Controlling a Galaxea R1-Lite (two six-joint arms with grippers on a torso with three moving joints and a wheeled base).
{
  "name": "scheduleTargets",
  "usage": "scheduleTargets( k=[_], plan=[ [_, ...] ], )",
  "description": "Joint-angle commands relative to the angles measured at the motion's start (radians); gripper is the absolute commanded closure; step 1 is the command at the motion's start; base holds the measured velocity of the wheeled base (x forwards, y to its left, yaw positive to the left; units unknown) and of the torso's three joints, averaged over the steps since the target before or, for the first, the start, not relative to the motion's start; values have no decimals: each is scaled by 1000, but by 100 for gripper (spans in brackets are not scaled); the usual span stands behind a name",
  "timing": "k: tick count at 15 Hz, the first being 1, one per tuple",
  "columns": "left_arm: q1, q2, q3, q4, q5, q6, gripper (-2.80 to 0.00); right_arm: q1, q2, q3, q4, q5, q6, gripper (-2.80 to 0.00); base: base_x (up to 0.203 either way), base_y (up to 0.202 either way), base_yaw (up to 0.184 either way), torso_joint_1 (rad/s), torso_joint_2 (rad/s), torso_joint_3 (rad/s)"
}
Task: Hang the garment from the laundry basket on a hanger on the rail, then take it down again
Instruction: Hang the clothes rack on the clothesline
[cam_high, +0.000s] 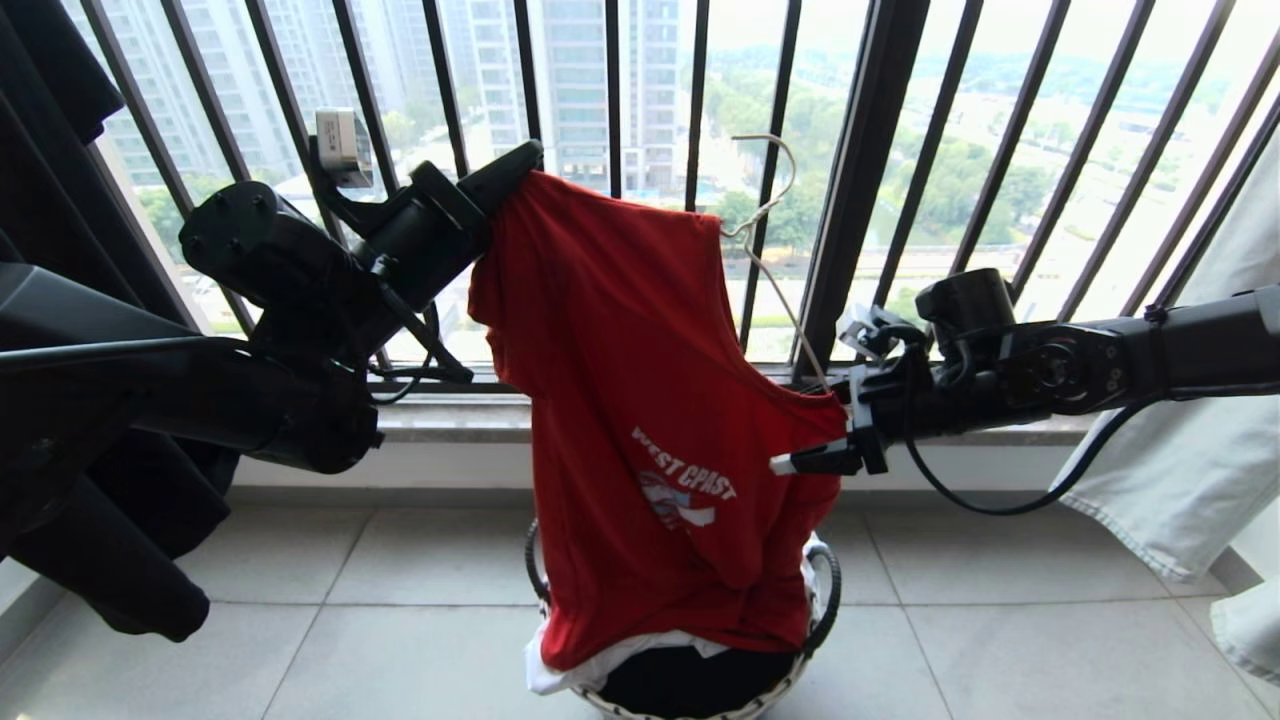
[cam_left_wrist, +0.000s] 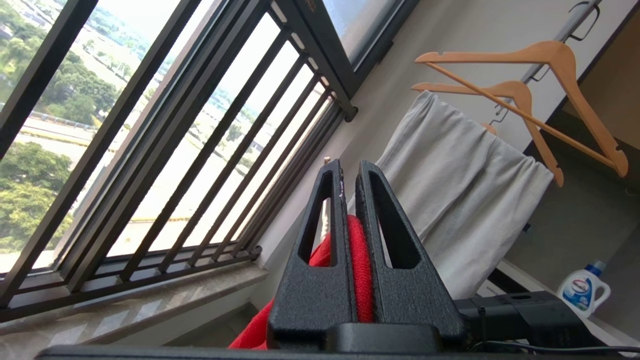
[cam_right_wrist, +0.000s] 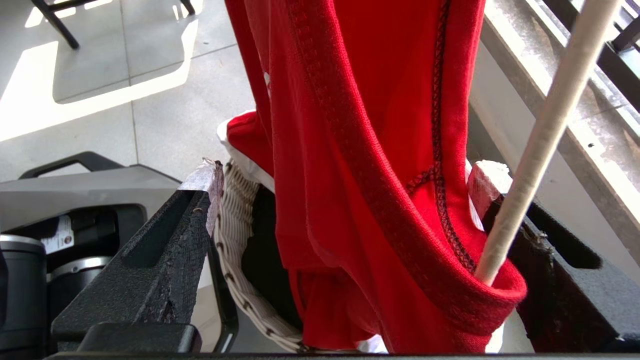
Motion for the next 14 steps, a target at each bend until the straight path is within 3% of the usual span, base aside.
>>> scheduleTargets(
  k=[1, 2, 11, 14],
  plan=[
    [0, -4, 1, -8, -2, -6, 0, 7, 0, 2, 0, 5, -3, -280, 0, 0, 0, 0, 0, 0],
    [0, -7, 3, -8, -2, -6, 0, 7, 0, 3, 2, 5, -2, 0, 0, 0, 0, 0, 0, 0],
    [5, -11, 6, -8, -12, -8, 0, 28, -35, 25, 5, 5, 3, 0, 0, 0, 0, 0, 0, 0],
    [5, -5, 8, -8, -97, 8, 0, 30, -46, 32, 5, 5, 3, 0, 0, 0, 0, 0, 0, 0]
  ],
)
